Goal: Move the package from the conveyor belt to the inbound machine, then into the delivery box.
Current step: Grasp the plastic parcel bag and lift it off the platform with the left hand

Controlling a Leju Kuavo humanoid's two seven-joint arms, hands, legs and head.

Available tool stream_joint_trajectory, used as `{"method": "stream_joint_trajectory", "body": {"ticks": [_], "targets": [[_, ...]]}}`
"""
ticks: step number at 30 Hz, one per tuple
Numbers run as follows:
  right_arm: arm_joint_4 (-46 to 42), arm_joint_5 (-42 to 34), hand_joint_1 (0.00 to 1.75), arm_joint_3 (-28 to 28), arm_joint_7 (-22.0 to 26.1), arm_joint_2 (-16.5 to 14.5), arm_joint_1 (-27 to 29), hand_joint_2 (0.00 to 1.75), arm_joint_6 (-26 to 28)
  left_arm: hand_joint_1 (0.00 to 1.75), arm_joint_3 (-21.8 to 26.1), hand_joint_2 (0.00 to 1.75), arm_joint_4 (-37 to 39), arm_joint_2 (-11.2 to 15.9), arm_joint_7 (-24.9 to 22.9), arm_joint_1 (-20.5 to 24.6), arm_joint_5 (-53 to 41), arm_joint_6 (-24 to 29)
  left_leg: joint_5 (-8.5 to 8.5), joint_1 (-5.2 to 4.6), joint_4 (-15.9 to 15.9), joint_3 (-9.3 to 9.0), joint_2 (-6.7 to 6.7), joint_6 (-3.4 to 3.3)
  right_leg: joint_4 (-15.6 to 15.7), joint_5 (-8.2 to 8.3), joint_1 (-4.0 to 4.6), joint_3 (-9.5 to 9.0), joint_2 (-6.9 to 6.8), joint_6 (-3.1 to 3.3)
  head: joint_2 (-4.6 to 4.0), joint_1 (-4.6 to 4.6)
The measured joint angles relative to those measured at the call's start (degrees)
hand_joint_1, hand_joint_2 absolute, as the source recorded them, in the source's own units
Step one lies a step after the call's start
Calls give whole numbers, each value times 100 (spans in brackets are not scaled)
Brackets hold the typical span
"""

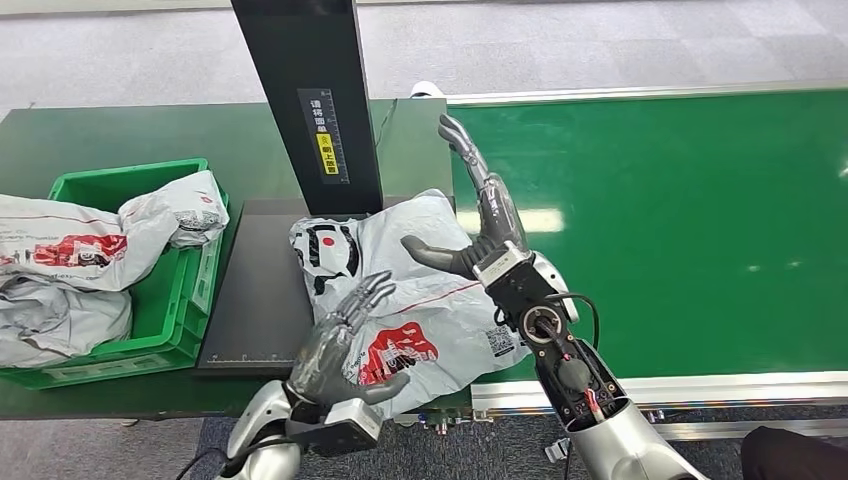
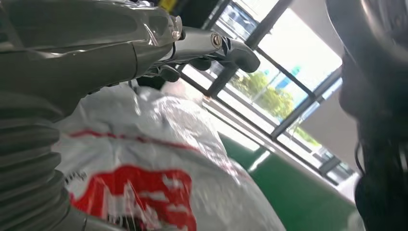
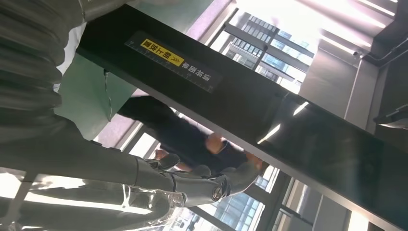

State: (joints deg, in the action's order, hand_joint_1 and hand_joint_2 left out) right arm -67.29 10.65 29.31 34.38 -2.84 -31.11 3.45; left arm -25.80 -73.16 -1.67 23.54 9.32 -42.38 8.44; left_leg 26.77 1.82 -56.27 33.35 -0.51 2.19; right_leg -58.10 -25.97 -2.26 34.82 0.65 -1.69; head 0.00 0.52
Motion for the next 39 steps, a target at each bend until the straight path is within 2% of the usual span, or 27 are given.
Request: {"method": "stream_joint_trajectory", "body": {"ticks": [7,11,18,24,25,26,28,29,31,37,39], "targets": [[-20,-45,0,2,-28,-13,-50,175,26,0,-664,175,713,-92,-171,328,-137,-381,0,0,0,0,2,0,0,0,0,-1,0,0,0,1],[-33,-46,0,1,-57,-18,-63,175,36,0,-1005,175,1139,-186,-295,483,-236,-411,0,-1,-1,-1,3,0,0,0,-1,-1,0,0,0,1],[-36,-11,0,-1,-110,-16,-64,175,51,0,-1278,175,1671,-242,-626,722,-447,-530,0,0,-1,-1,3,0,0,0,0,0,0,0,0,-1],[-36,60,0,-2,-179,-16,-63,175,72,9,-1374,175,2101,-266,-774,848,-627,-546,0,0,-1,-1,2,0,0,0,0,-1,0,0,0,0],[-36,62,0,-2,-187,-16,-63,175,72,24,-1387,175,2153,-266,-777,860,-644,-548,0,0,-1,-1,2,0,0,0,0,-1,0,0,0,-1],[-36,63,0,-2,-190,-16,-63,175,72,55,-1399,175,2191,-265,-777,867,-649,-549,0,0,-1,-1,2,0,0,0,0,-1,0,0,0,-1],[-36,63,0,-2,-192,-16,-63,175,72,127,-1421,175,2248,-266,-776,875,-655,-549,0,0,-1,-1,2,0,0,0,0,-1,0,0,0,-1],[-36,63,0,-2,-192,-15,-63,175,72,150,-1429,175,2270,-266,-776,879,-656,-549,0,0,-1,-1,2,0,0,0,0,-1,0,0,0,-1],[-36,66,0,-2,-193,-14,-62,175,72,162,-1440,175,2306,-266,-775,889,-656,-550,0,0,-1,-1,2,0,0,0,0,-1,0,0,0,-1],[-36,80,0,-2,-201,9,-56,175,73,156,-1446,175,2364,-267,-771,907,-656,-550,0,0,-1,-1,2,0,0,0,0,-3,0,0,0,0],[-37,95,0,-2,-207,21,-53,175,76,161,-1444,175,2365,-266,-771,906,-656,-544,0,0,-1,-2,2,0,0,0,0,-3,0,0,0,0]]}}
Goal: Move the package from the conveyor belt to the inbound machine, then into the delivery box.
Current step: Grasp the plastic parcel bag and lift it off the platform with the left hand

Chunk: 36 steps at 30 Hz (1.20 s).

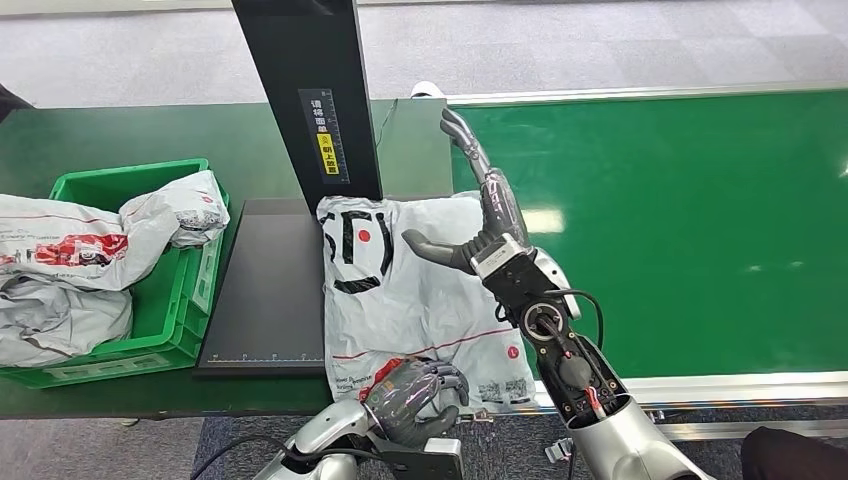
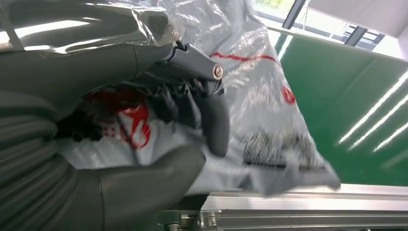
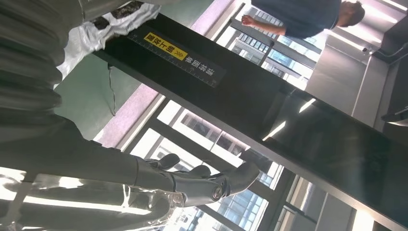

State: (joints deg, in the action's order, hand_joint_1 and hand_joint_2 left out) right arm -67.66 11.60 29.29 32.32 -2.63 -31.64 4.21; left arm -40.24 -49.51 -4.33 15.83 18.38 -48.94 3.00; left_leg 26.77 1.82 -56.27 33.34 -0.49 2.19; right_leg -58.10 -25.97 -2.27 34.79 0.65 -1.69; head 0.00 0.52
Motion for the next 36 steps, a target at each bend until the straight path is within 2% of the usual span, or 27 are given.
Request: {"method": "stream_joint_trajectory", "body": {"ticks": [3,7,11,18,29,36], "targets": [[-3,17,0,0,-7,10,3,175,4,174,6,175,0,1,-2,-4,0,16,0,0,0,0,0,0,0,0,0,0,0,0,0,0],[-28,28,0,0,-22,19,17,175,9,175,20,175,-2,1,-13,-17,3,96,0,0,0,-1,0,0,0,0,0,0,0,0,0,-1],[-162,62,0,-2,-83,69,99,175,20,0,304,175,-123,-3,76,-142,329,750,0,0,0,0,-1,0,0,0,0,1,0,0,0,-1],[-169,67,0,2,-89,84,124,175,19,0,907,175,-749,-76,969,-348,1723,1357,0,0,0,1,2,0,0,0,0,1,-1,0,0,-1],[-169,67,0,6,-89,81,122,175,14,0,1173,175,-1238,-92,1082,-459,1908,1383,0,0,0,2,3,0,0,0,0,0,-2,0,0,-1],[-162,53,0,25,-78,78,96,175,32,0,1321,175,-1335,-127,1330,-470,2600,1701,0,0,0,2,4,0,0,0,0,0,-2,0,0,0]]}}
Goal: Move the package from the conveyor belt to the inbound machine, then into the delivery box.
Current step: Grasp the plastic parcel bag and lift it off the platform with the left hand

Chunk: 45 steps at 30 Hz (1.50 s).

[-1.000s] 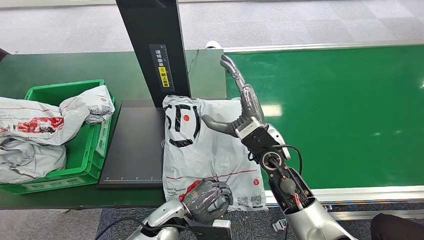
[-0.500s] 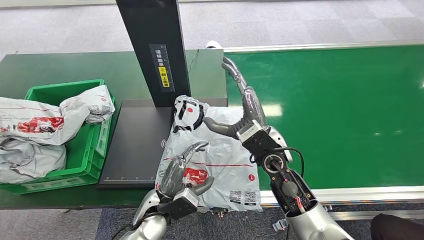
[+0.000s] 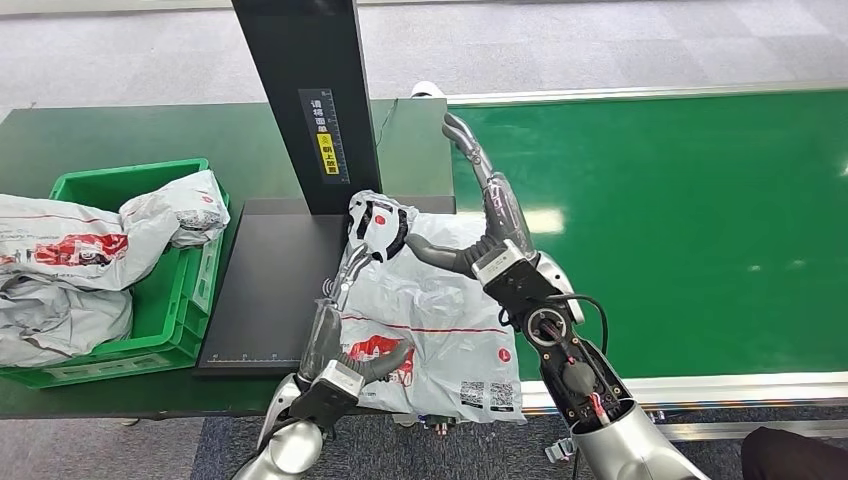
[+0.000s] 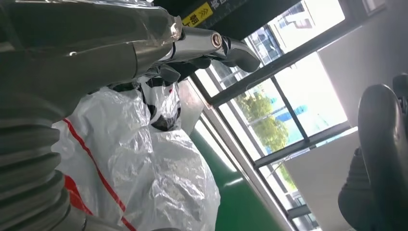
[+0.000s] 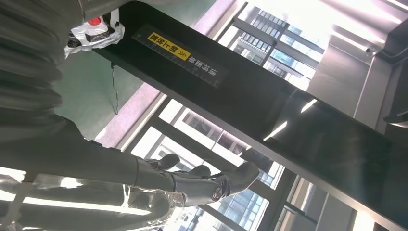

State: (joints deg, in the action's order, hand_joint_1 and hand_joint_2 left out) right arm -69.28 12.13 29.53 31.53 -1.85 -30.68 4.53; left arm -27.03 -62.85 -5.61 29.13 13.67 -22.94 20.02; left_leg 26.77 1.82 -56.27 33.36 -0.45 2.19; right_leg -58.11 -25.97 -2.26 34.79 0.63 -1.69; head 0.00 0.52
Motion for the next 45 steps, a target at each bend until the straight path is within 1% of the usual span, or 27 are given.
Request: {"method": "stream_joint_trajectory", "body": {"ticks": [1,2,4,5,6,7,9,11,12,13,15,22,25,31,39,40,41,43,44,45], "targets": [[4,-4,0,3,5,-2,-7,175,8,0,10,175,-4,0,5,2,-41,130,0,0,0,0,0,0,0,0,0,0,0,0,0,0],[9,-7,0,5,9,-3,-16,175,14,0,11,175,4,1,-30,11,-262,405,0,0,0,0,0,0,0,0,0,0,0,0,0,0],[24,-10,0,11,11,-4,-35,175,21,0,-17,175,72,6,-255,63,-1118,1162,0,0,0,0,2,0,0,0,0,-1,-1,0,0,0],[35,-13,0,17,11,-8,-48,175,21,0,-33,175,145,6,-494,101,-1760,1531,0,0,0,0,3,0,0,0,0,-1,-2,0,0,0],[46,-14,0,24,11,-16,-62,175,19,0,-45,175,241,6,-793,143,-2387,1748,0,0,0,0,3,0,0,0,0,-2,-3,0,0,0],[58,-16,0,31,11,-26,-76,175,16,0,-50,175,347,5,-1122,184,-2977,1854,0,0,0,0,3,0,0,0,0,-2,-3,0,0,0],[89,-15,0,49,11,-48,-99,175,3,0,-78,175,624,9,-1873,281,-4022,1839,0,0,0,-1,1,0,0,0,0,-1,-2,0,0,0],[118,-3,0,69,10,-64,-110,175,-10,0,-130,175,914,25,-2588,393,-4810,1650,-1,0,0,-1,2,-1,0,0,0,-1,-3,0,0,0],[129,9,0,77,9,-70,-110,175,-15,0,-156,175,1035,38,-2868,446,-5104,1530,-1,0,0,-1,2,-1,0,0,0,-1,-3,0,0,-1],[138,22,0,83,3,-75,-110,175,-17,0,-179,175,1140,50,-3087,497,-5320,1419,-2,0,0,-1,2,-1,0,0,0,-1,-2,0,0,-1],[148,54,0,92,-12,-81,-110,175,-20,0,-208,175,1306,66,-3336,582,-5582,1244,-2,0,0,-1,2,-1,0,0,0,-1,-2,0,0,-1],[155,162,0,113,-89,-84,-110,175,-43,0,-203,175,1600,68,-3640,808,-5969,715,-1,0,0,-2,2,-1,0,0,0,-4,-2,0,0,1],[156,217,0,110,-96,-83,-107,175,-64,0,-124,175,1671,51,-3757,864,-6065,590,-2,0,0,-11,1,-1,0,0,0,-13,-2,0,0,1],[162,281,0,81,-98,-82,-101,175,-94,0,105,175,1712,36,-3845,899,-6173,472,-2,0,1,-33,0,-1,0,0,0,-34,-2,0,0,1],[166,287,0,72,-98,-82,-100,175,-95,0,204,175,1721,32,-3846,916,-6175,460,-2,0,1,-44,1,-1,0,0,0,-46,-2,0,0,1],[167,290,0,72,-98,-82,-100,175,-96,7,216,175,1722,31,-3846,916,-6175,457,-2,0,1,-44,1,-1,0,0,0,-47,-2,0,0,1],[168,296,0,72,-98,-82,-99,175,-96,44,229,175,1723,28,-3844,915,-6169,455,-1,0,1,-44,1,-1,0,0,0,-47,-2,0,0,1],[169,315,0,70,-97,-82,-90,175,-97,128,272,175,1721,26,-3794,901,-6092,458,-1,0,1,-45,1,-1,0,0,0,-49,-2,0,0,1],[169,325,0,69,-97,-82,-79,175,-97,164,308,175,1713,26,-3741,880,-6022,475,-1,0,1,-46,1,-1,0,0,0,-49,-2,0,0,1],[169,333,0,66,-96,-82,-62,175,-97,171,350,175,1700,28,-3678,852,-5941,493,-1,0,1,-46,1,-1,0,0,0,-49,-2,0,0,0]]}}
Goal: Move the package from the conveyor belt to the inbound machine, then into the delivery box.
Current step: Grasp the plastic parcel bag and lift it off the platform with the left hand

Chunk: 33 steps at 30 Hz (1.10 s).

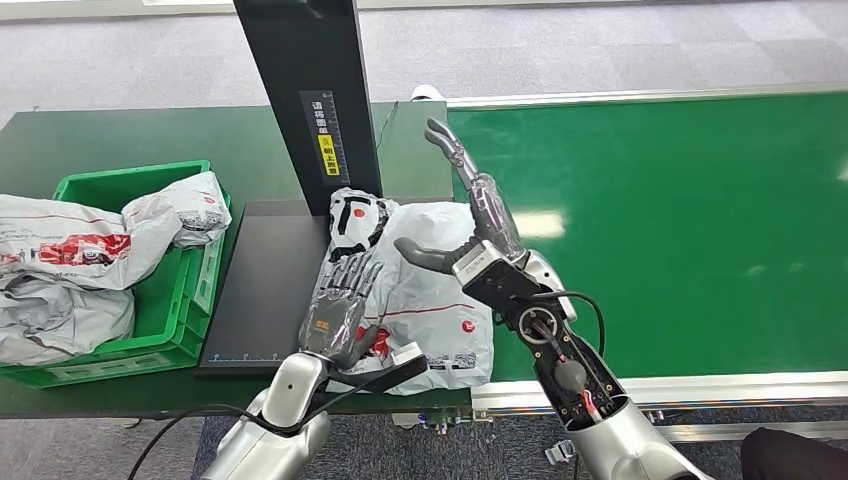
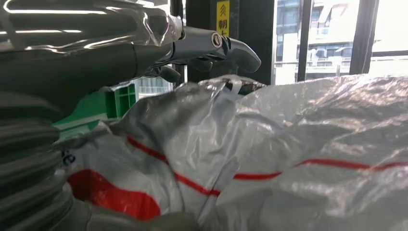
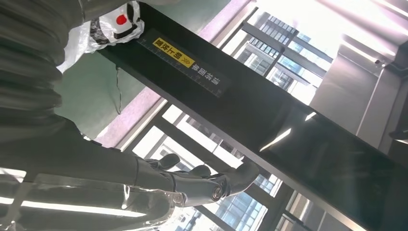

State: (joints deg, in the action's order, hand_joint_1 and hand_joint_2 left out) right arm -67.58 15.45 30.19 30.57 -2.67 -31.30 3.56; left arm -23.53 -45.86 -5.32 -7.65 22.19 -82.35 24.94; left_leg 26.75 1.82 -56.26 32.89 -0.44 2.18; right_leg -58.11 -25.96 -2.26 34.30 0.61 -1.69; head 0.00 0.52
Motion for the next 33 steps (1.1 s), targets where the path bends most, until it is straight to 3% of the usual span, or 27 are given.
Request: {"method": "stream_joint_trajectory", "body": {"ticks": [6,15,23,33], "targets": [[-2,81,0,-27,3,-5,68,175,-49,175,230,175,-135,27,262,-163,277,-123,0,0,0,1,1,0,0,0,0,0,0,0,0,1],[-2,174,0,-69,2,-52,68,175,-134,175,340,175,-201,21,288,-184,91,-724,1,0,0,-1,2,0,0,0,0,-4,-1,0,0,0],[-2,193,0,-96,3,-66,67,175,-171,175,341,175,-201,-15,308,-134,8,-943,1,0,1,-11,3,0,0,0,0,-15,-1,0,0,0],[-57,195,0,-151,3,-57,152,175,-179,175,539,175,-553,37,1133,-422,937,407,1,0,0,-1,1,1,0,-1,0,0,0,0,0,-1]]}}
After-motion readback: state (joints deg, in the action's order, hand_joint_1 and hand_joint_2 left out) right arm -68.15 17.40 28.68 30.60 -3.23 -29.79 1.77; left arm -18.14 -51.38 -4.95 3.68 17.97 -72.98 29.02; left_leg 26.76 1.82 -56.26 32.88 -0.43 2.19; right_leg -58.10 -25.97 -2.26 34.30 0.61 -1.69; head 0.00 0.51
